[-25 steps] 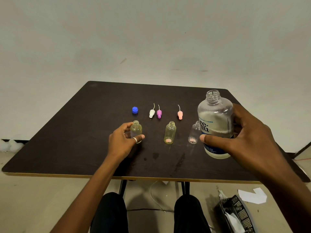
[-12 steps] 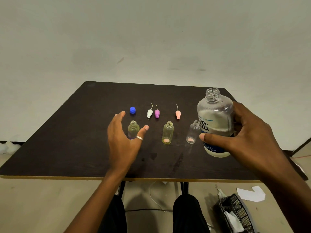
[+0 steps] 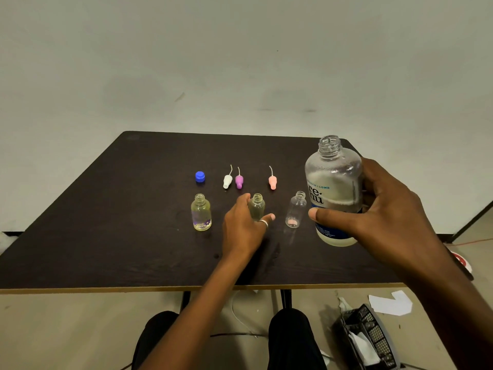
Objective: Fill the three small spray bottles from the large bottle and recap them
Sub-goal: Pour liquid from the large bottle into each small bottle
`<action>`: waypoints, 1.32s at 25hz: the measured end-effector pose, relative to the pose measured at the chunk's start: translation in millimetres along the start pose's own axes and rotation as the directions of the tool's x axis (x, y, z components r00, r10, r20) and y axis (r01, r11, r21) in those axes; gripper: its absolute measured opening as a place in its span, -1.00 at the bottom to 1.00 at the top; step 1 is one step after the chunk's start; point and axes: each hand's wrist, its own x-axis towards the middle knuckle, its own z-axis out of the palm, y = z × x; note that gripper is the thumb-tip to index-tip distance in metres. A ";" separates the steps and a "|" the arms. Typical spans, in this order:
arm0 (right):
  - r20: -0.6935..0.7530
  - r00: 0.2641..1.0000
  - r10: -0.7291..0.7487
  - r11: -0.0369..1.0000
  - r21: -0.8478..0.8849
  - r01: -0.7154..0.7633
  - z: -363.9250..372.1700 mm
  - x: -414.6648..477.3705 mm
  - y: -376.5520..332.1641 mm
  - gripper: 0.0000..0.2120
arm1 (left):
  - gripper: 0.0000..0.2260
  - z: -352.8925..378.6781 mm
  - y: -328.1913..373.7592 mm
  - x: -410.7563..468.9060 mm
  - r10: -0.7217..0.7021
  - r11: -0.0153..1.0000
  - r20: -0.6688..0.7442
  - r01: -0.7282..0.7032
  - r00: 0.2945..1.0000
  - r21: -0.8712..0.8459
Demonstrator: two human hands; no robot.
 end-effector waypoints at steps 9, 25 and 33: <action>0.023 1.000 -0.004 1.000 -0.030 0.005 3.7 -0.6 0.8 -0.29 | -0.68 -47.6 21.5 -16.2 0.074 0.997 -0.053 -0.074 0.996 -0.007; 0.098 0.975 -0.200 0.880 -0.421 0.223 24.9 -16.7 -16.0 -0.18 | -0.50 -130.9 58.7 -96.4 0.180 0.975 0.059 -0.170 0.982 -0.141; 0.127 0.966 -0.225 0.839 -0.479 0.258 27.8 -19.6 -18.7 -0.15 | -0.53 -130.2 63.3 -94.3 0.197 0.967 0.074 -0.182 0.978 -0.177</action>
